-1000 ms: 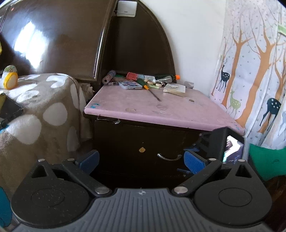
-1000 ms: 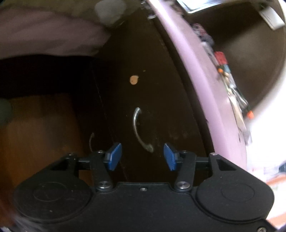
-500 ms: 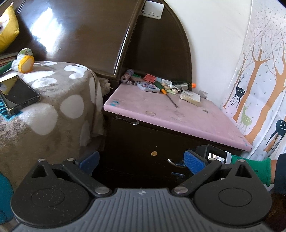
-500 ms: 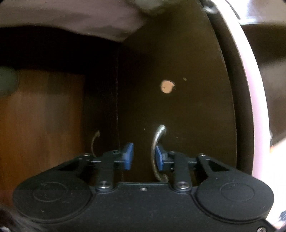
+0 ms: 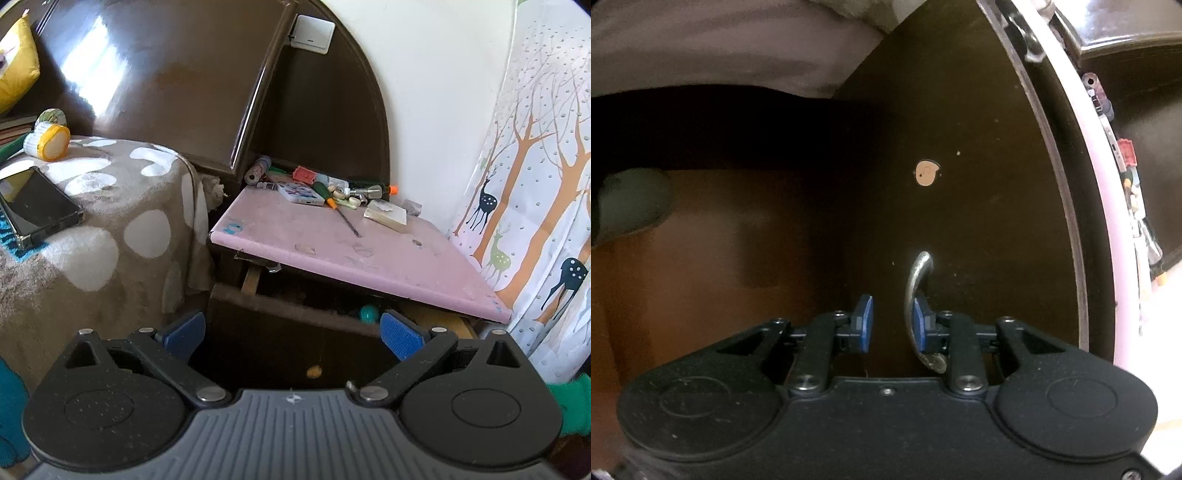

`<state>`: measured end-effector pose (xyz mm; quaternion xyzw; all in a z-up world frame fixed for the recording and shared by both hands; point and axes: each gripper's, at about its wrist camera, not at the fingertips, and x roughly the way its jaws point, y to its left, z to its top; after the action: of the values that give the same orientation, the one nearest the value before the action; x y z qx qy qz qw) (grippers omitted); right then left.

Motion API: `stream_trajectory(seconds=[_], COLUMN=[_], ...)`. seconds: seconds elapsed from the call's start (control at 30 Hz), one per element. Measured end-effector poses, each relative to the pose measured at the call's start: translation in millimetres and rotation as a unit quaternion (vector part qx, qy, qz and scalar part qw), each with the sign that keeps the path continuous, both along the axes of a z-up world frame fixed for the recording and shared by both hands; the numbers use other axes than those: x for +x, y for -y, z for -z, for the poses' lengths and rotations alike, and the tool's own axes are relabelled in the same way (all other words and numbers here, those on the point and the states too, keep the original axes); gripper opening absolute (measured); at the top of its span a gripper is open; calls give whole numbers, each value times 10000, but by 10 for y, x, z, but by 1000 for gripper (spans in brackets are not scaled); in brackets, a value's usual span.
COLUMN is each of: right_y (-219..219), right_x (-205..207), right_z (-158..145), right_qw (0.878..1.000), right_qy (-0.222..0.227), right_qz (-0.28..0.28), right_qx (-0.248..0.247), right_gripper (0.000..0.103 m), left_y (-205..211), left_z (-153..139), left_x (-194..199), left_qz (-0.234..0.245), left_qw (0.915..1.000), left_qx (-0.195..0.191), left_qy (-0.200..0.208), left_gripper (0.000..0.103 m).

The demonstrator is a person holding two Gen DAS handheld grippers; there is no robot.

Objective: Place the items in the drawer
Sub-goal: 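Pull the drawer open with the right gripper holding the handle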

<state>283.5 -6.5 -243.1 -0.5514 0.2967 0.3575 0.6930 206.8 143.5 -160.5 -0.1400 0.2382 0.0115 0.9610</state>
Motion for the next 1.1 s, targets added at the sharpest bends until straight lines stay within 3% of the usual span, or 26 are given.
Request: stream_trajectory(seconds=[0.53, 1.1], right_y=[49, 151], right_x=[-568, -1443], right_z=[-333, -251], right_qw=[9987, 9971], right_qy=[-440, -537], right_qz=[68, 185], right_qx=[234, 515], right_gripper=[24, 25], left_y=[109, 246], left_z=[-30, 51], left_x=[-36, -27], left_qz=[135, 324], left_qw=[9998, 9986], left_qx=[151, 395], left_qy=[23, -117], left_gripper=[102, 102])
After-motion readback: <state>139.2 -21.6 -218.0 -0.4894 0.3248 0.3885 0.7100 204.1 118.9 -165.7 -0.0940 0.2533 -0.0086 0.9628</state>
